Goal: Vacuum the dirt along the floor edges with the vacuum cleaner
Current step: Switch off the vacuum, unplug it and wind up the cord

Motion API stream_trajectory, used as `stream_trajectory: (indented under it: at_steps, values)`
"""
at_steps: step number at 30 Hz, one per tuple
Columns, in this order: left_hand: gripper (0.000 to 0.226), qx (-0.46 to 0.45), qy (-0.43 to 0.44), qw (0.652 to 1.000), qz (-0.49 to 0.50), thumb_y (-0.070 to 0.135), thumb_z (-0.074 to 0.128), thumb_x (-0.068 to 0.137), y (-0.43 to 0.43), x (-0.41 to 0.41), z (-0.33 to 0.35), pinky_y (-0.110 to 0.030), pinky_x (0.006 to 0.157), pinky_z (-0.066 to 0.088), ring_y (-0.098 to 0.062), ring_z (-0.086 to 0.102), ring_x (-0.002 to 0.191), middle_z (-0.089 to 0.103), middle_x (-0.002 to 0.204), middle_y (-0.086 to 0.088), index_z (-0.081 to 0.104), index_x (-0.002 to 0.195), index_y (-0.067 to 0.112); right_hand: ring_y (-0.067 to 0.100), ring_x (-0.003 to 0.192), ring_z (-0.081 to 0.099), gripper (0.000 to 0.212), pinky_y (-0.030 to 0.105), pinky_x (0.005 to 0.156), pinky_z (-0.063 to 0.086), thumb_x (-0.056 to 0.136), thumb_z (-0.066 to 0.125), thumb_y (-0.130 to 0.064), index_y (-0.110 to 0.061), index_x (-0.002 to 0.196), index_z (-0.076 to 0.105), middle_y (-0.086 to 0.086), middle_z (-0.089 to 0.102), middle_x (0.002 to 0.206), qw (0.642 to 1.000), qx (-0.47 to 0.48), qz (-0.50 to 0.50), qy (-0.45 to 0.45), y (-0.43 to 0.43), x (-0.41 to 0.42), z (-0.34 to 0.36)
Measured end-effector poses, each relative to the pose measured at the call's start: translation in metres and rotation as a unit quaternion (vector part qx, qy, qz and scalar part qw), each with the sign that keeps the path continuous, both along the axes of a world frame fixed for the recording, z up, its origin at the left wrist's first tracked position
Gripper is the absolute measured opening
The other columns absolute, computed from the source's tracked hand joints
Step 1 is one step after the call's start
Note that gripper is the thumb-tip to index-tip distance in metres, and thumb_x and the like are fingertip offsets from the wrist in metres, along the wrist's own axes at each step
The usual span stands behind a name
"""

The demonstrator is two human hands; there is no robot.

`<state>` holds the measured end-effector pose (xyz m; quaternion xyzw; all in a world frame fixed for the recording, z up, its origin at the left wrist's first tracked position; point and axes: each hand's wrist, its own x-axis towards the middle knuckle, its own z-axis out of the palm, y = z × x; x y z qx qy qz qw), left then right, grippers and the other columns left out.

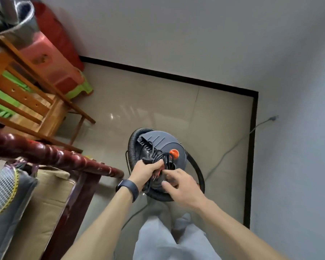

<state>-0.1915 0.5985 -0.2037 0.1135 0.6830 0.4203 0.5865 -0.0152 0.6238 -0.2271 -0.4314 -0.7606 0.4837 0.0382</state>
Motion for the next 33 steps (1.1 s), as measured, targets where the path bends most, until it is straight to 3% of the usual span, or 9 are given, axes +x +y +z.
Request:
stream_trajectory:
  at_steps: [3,7,12,15,19,22,26,29,33]
  values:
    - [0.018,-0.026,-0.093,0.993,-0.062,0.017,0.064,0.094,0.017,-0.025,-0.009,-0.027,0.052,0.032,-0.016,0.036,0.048,0.042,0.055,-0.003,0.065,0.083,0.002,-0.013,0.122,0.046,0.087,0.011,0.105,0.039,0.077,0.083,-0.054,-0.04,0.15,0.038,-0.017,0.037,0.143,0.978,-0.102,-0.18,0.014,0.019,0.01,-0.01]
    - [0.021,-0.063,-0.285,0.923,-0.252,0.021,0.062,0.084,0.037,-0.058,-0.02,-0.028,0.05,0.012,-0.012,0.013,0.044,0.022,0.046,0.007,0.059,0.064,0.016,-0.003,0.147,0.013,0.139,0.03,0.122,0.019,0.06,0.093,-0.044,-0.042,0.163,0.001,-0.027,0.013,0.156,0.97,-0.224,-0.097,-0.001,0.053,-0.009,-0.012]
    - [0.024,-0.063,-0.43,0.839,-0.327,0.025,0.063,0.078,0.061,-0.083,-0.035,-0.026,0.047,0.01,-0.007,0.017,0.034,0.03,0.036,0.013,0.059,0.054,0.022,0.012,0.107,0.062,0.062,0.032,0.099,0.044,0.063,0.086,-0.02,-0.022,0.122,0.066,-0.008,0.069,0.112,0.93,-0.335,-0.128,0.074,0.08,-0.045,-0.028]
    - [0.035,-0.069,-0.306,0.901,-0.301,0.025,0.064,0.087,0.071,-0.096,-0.056,-0.022,0.047,0.021,-0.008,0.027,0.04,0.036,0.045,0.008,0.053,0.053,0.022,0.018,0.08,0.063,0.023,0.045,0.087,0.05,0.088,0.078,-0.019,0.0,0.096,0.067,0.001,0.067,0.078,0.94,-0.289,-0.177,0.037,0.085,-0.053,-0.048]
    - [0.021,0.003,0.009,0.991,-0.131,0.024,0.082,0.08,0.08,-0.093,-0.088,-0.018,0.057,0.046,-0.011,0.058,0.065,0.065,0.075,0.006,0.063,0.085,0.016,0.008,0.068,0.063,0.013,0.033,0.077,0.048,0.091,0.079,-0.025,-0.019,0.084,0.07,-0.012,0.071,0.072,0.931,-0.217,-0.292,0.008,0.102,-0.071,-0.066]
    - [0.041,-0.049,0.126,0.988,-0.069,0.045,0.077,0.081,0.078,-0.083,-0.116,-0.01,0.063,0.045,0.004,0.062,0.08,0.066,0.099,0.012,0.054,0.108,0.024,0.017,0.083,0.073,0.008,0.036,0.082,0.057,0.089,0.078,-0.026,-0.025,0.092,0.071,-0.003,0.078,0.084,0.936,-0.165,-0.312,0.007,0.12,-0.087,-0.087]
    - [0.059,-0.128,0.238,0.962,-0.027,0.043,0.068,0.088,0.075,-0.071,-0.165,-0.04,0.1,0.043,-0.028,0.051,0.121,0.052,0.131,-0.009,0.042,0.132,0.014,0.022,0.107,0.068,0.014,0.042,0.096,0.052,0.094,0.073,-0.034,-0.04,0.105,0.068,-0.003,0.075,0.11,0.965,-0.066,-0.25,-0.052,0.134,-0.101,-0.143]
    - [0.089,-0.19,0.229,0.952,-0.077,0.049,0.065,0.088,0.074,-0.055,-0.192,-0.042,0.111,0.033,-0.035,0.034,0.138,0.032,0.151,-0.016,0.018,0.153,0.01,0.032,0.158,0.007,0.065,0.058,0.123,0.015,0.102,0.047,-0.061,-0.047,0.16,0.023,0.004,0.006,0.174,0.954,-0.065,-0.101,-0.274,0.13,-0.101,-0.19]
    - [0.084,-0.223,0.305,0.923,-0.068,0.054,0.055,0.091,0.074,-0.029,-0.216,-0.043,0.106,0.032,-0.034,0.039,0.133,0.042,0.149,-0.012,0.012,0.154,0.018,0.036,0.158,-0.005,0.081,0.06,0.124,0.01,0.098,0.047,-0.067,-0.059,0.157,-0.008,-0.006,-0.018,0.172,0.97,-0.06,-0.05,-0.23,0.126,-0.078,-0.216]
